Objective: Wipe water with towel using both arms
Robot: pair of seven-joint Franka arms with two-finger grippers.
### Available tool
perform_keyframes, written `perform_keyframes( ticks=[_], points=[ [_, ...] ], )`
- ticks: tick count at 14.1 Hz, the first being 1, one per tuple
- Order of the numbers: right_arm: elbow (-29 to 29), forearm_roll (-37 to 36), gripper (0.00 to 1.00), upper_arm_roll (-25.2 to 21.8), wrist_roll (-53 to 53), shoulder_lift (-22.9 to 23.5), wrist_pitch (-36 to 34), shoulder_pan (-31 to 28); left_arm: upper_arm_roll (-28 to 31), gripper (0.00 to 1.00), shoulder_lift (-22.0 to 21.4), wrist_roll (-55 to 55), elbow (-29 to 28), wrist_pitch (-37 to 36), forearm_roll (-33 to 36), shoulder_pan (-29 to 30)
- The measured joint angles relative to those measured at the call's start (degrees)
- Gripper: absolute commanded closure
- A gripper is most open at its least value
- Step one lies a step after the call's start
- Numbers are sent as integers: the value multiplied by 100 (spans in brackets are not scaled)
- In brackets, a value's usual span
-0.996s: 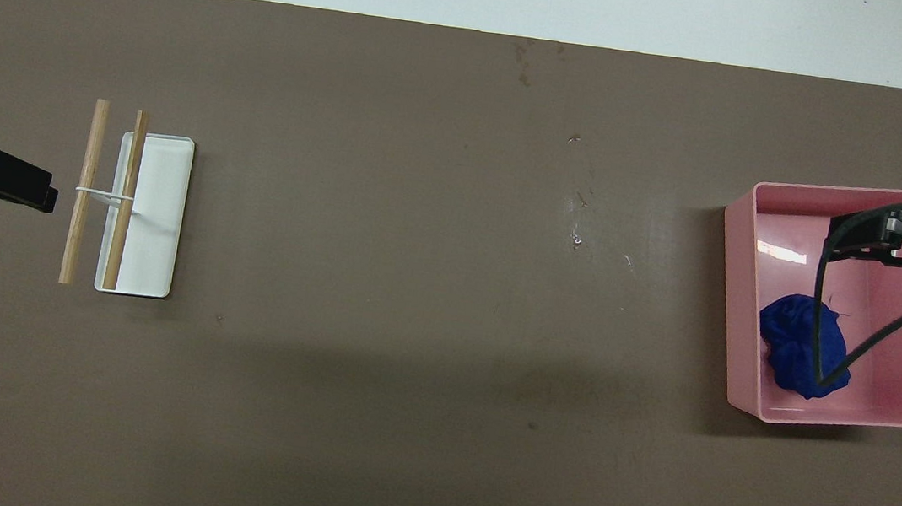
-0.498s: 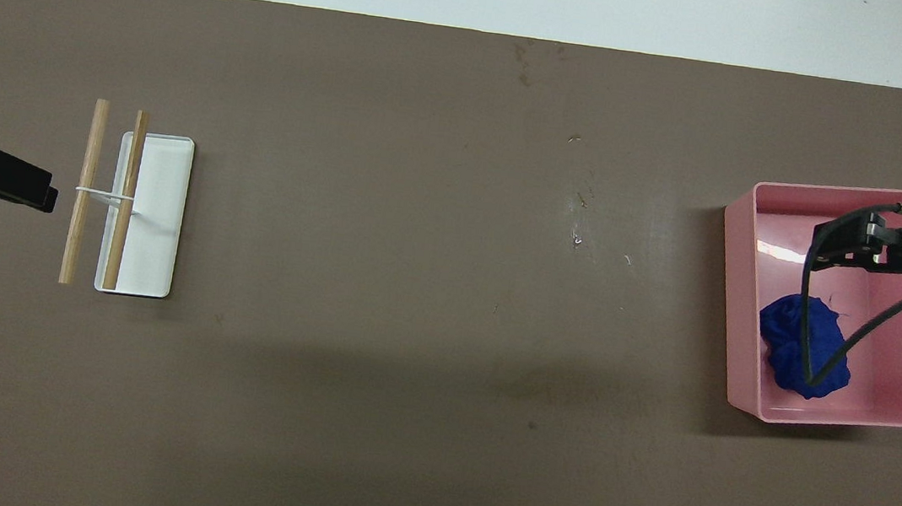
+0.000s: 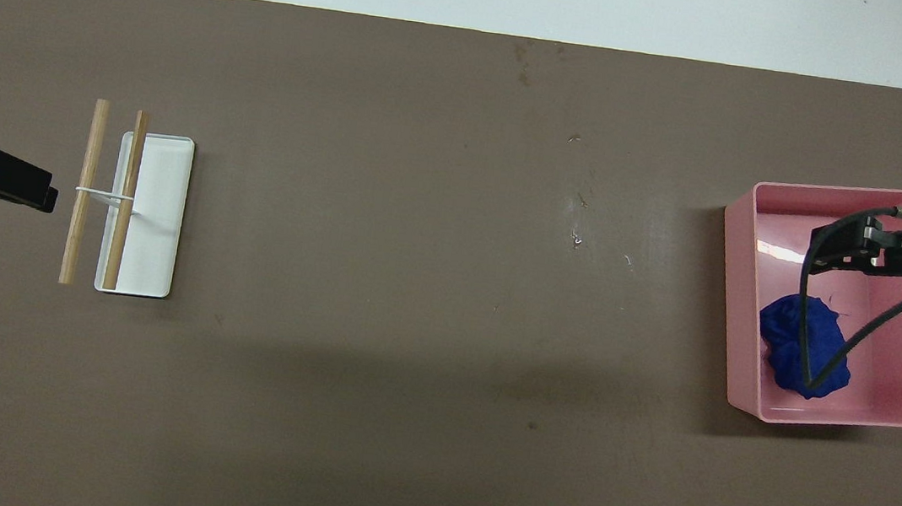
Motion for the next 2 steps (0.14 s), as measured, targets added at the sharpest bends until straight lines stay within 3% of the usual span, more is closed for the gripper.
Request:
perform_keyframes(
  ticks=[2],
  points=[
    [0,0,0,0,0,0,0,0,0,0,0,0,0,0,0,0]
  ],
)
